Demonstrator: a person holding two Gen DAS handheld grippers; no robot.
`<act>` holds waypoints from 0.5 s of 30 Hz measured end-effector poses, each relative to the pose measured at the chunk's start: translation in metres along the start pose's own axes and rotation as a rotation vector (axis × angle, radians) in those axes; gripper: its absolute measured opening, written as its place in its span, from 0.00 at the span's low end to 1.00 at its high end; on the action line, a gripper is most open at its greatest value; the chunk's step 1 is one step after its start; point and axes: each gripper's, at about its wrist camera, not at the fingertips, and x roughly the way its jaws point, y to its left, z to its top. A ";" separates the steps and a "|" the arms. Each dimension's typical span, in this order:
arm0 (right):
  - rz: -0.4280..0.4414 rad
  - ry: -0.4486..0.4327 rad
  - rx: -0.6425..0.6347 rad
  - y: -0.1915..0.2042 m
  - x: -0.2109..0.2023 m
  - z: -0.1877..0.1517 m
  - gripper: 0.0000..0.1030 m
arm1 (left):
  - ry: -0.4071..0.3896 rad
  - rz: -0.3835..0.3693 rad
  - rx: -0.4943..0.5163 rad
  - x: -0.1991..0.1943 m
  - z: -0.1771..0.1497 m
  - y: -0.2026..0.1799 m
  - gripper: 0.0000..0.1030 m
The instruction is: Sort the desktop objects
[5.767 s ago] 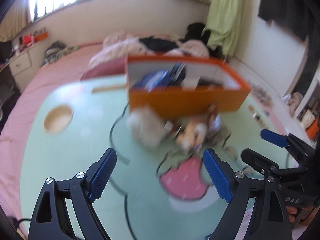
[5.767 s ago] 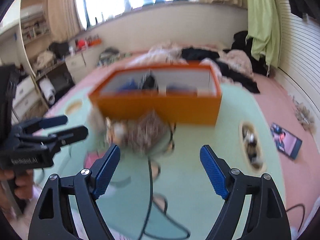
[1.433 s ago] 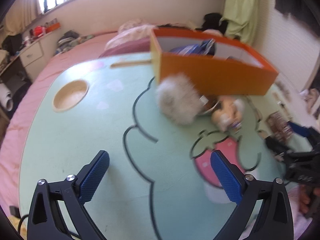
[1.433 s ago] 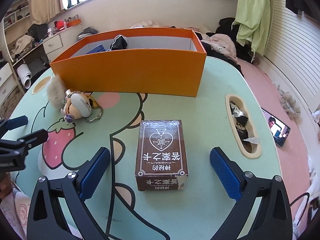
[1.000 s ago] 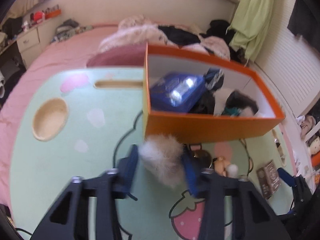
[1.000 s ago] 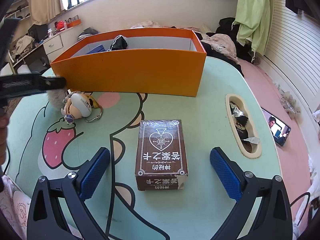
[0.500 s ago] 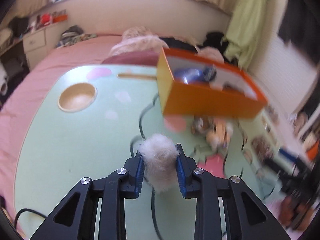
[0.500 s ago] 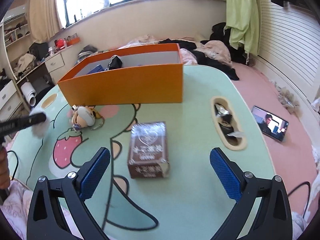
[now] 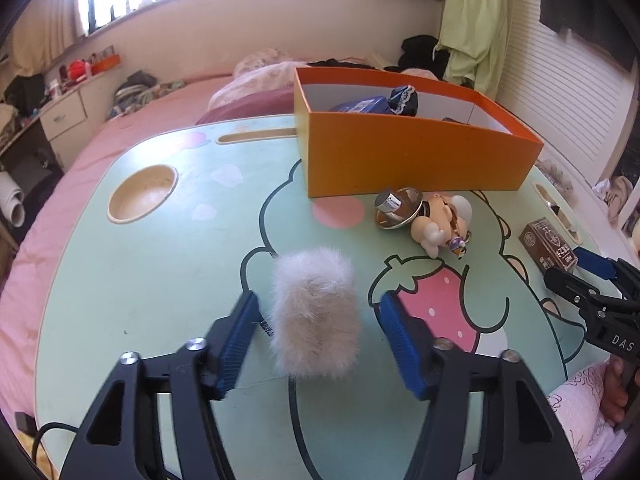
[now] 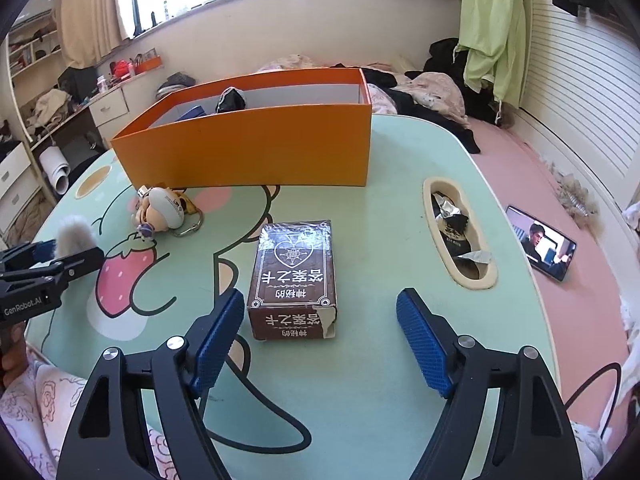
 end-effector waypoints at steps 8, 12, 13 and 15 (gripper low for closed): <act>0.053 -0.022 -0.046 0.010 -0.004 -0.002 0.40 | -0.045 -0.035 0.028 -0.011 -0.002 -0.008 0.22; 0.069 -0.060 -0.115 0.025 -0.013 0.001 0.40 | -0.067 -0.075 0.051 -0.019 0.007 -0.011 0.22; 0.076 -0.066 -0.132 0.028 -0.014 0.003 0.40 | -0.066 -0.079 0.059 -0.019 0.011 -0.013 0.22; 0.083 -0.074 -0.167 0.036 -0.016 0.012 0.40 | -0.075 -0.106 0.060 -0.023 0.026 -0.016 0.22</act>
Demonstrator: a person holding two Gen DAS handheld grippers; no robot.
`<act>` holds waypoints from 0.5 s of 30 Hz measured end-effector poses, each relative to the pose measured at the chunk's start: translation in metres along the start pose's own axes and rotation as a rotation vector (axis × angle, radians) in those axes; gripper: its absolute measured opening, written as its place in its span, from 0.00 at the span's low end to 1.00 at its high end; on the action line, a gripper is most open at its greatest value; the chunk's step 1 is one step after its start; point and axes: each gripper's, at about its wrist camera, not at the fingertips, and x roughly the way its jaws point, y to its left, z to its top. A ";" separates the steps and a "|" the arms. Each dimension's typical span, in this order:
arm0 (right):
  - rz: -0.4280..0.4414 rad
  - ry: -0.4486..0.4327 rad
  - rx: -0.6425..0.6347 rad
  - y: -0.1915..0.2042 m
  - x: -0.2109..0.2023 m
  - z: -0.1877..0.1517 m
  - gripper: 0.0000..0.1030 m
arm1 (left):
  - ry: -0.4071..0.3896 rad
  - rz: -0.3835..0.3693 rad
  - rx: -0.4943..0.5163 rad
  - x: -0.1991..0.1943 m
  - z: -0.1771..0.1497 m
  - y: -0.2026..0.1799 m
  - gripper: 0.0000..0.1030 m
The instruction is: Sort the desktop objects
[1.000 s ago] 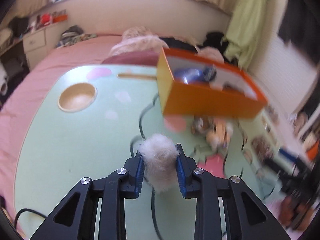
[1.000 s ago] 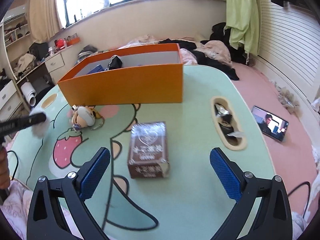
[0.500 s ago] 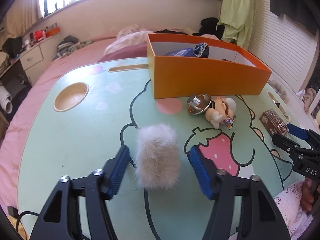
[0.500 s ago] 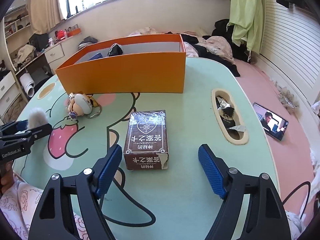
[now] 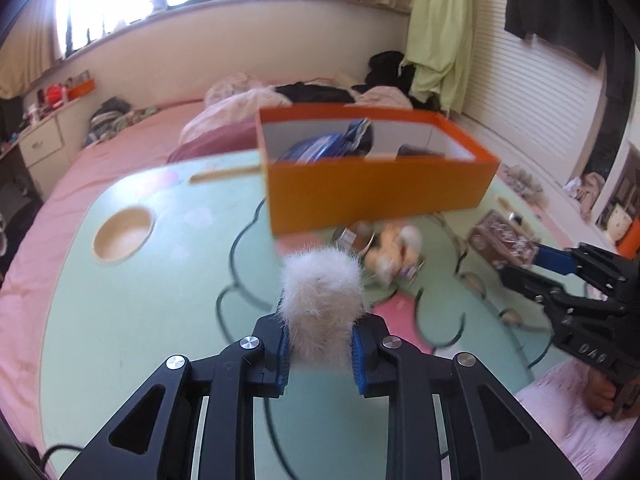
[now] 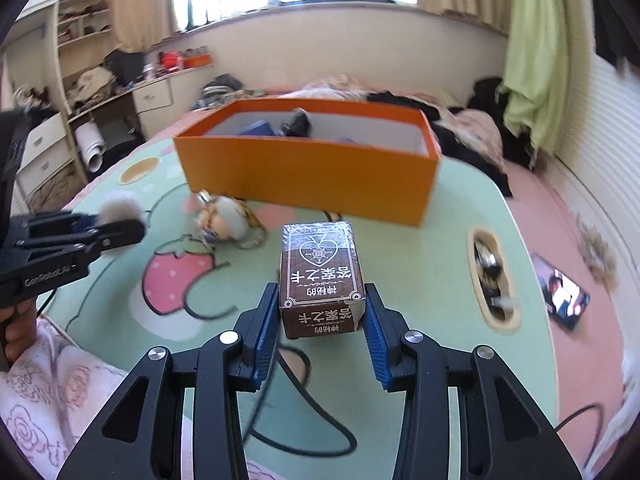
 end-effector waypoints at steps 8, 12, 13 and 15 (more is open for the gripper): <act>0.031 -0.091 0.074 -0.011 0.005 0.086 0.40 | -0.072 -0.031 0.010 0.006 0.102 -0.019 0.22; -0.021 -0.064 0.075 -0.018 0.035 0.124 0.43 | 0.043 0.010 -0.010 0.054 0.134 -0.016 0.39; -0.017 -0.031 0.105 -0.024 0.048 0.131 0.43 | 0.071 -0.001 -0.030 0.064 0.136 -0.010 0.48; -0.002 0.012 0.160 -0.037 0.060 0.135 0.47 | 0.089 -0.034 -0.080 0.071 0.132 0.002 0.54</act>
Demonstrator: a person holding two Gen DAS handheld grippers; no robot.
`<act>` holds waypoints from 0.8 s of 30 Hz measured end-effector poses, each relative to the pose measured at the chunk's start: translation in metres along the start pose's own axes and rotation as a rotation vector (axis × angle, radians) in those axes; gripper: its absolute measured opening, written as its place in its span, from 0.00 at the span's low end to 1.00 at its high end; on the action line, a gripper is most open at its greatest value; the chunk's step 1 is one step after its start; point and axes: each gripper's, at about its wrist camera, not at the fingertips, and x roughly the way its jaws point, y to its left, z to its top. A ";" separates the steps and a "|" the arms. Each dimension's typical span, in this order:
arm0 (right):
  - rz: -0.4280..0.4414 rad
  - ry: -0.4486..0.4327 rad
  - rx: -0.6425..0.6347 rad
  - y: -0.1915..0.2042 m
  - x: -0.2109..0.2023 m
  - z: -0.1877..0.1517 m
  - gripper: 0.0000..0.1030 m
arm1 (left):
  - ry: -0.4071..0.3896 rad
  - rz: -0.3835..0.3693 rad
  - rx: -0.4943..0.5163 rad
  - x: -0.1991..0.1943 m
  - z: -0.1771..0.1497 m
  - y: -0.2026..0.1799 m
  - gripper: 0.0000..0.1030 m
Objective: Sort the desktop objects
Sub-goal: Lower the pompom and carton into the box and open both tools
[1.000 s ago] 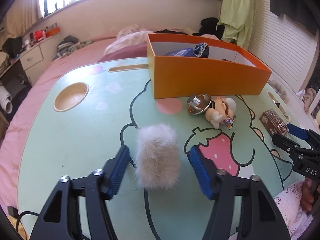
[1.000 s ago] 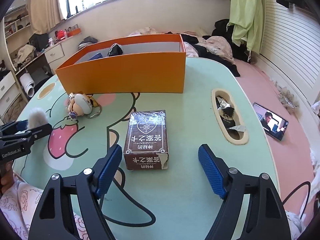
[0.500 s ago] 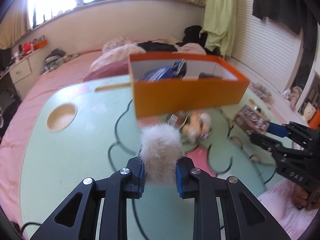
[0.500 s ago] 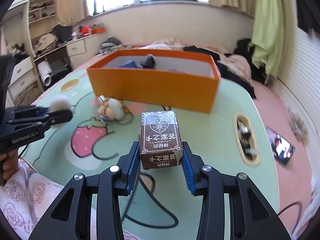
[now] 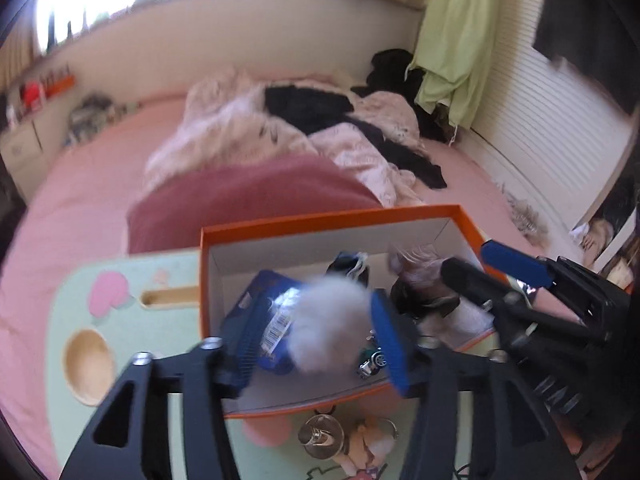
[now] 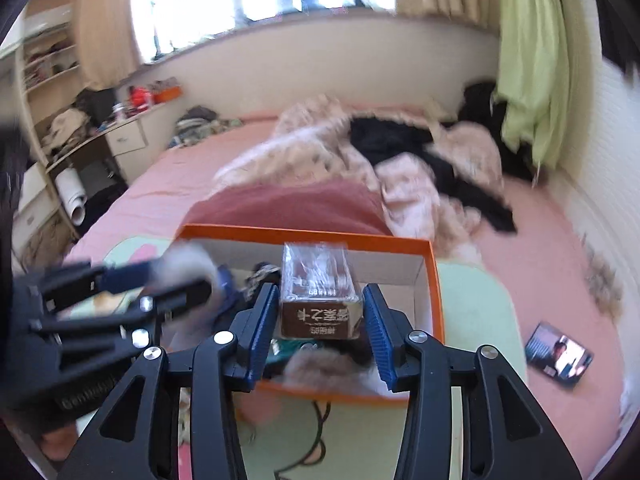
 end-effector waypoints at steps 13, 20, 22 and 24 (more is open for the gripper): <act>0.032 -0.025 -0.093 0.017 -0.059 -0.073 0.72 | -0.026 0.055 0.114 -0.066 -0.091 0.003 0.87; 0.052 0.066 -0.271 0.057 -0.049 -0.140 0.72 | 0.066 0.128 0.113 -0.040 -0.153 0.010 0.87; 0.042 0.091 -0.293 0.060 -0.043 -0.146 0.73 | 0.069 0.138 0.104 -0.031 -0.161 0.013 0.99; 0.050 0.152 -0.304 0.059 -0.030 -0.152 0.85 | 0.057 0.139 0.088 -0.030 -0.162 0.015 1.00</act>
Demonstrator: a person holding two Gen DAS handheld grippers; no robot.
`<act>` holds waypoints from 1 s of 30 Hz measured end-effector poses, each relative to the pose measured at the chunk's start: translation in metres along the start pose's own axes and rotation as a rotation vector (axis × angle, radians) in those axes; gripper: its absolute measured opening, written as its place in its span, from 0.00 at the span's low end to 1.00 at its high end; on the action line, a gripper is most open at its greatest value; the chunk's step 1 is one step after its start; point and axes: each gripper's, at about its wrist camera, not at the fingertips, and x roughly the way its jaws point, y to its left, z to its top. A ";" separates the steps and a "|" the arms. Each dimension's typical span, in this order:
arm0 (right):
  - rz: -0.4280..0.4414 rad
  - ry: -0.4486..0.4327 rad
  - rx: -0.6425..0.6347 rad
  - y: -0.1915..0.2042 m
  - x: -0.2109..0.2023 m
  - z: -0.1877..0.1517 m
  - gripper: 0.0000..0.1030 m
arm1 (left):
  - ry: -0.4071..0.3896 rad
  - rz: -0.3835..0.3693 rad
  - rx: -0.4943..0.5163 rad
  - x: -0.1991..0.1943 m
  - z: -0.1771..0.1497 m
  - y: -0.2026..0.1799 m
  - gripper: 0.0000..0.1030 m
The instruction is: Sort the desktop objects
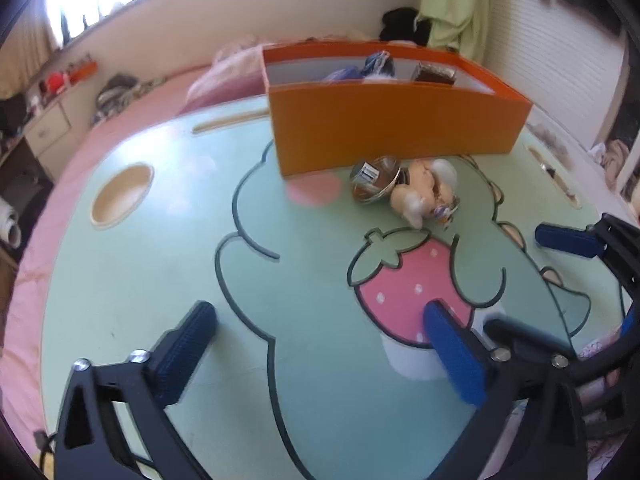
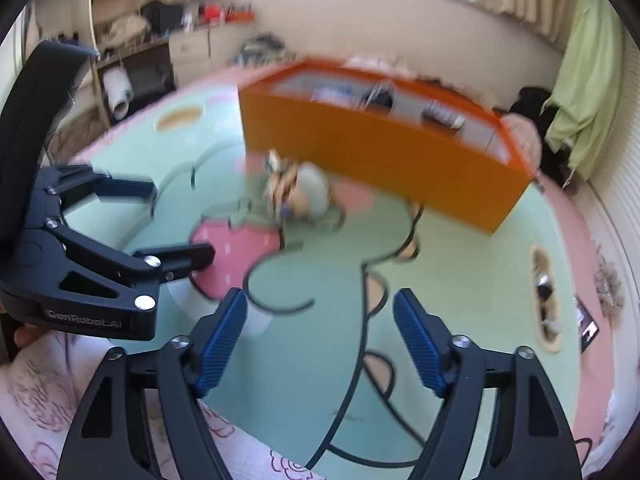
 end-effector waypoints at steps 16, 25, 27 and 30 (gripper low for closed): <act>-0.006 0.008 0.088 -0.027 0.001 -0.008 1.00 | -0.012 -0.003 0.003 -0.001 -0.006 0.001 1.00; -0.063 0.009 0.150 -0.035 0.004 -0.007 1.00 | -0.012 -0.003 0.003 -0.002 -0.005 0.001 1.00; -0.065 0.013 0.149 -0.034 0.004 -0.006 1.00 | -0.012 -0.003 0.004 -0.002 -0.005 0.000 1.00; -0.066 0.013 0.151 -0.034 0.005 -0.005 1.00 | -0.012 -0.003 0.002 -0.002 -0.005 0.000 1.00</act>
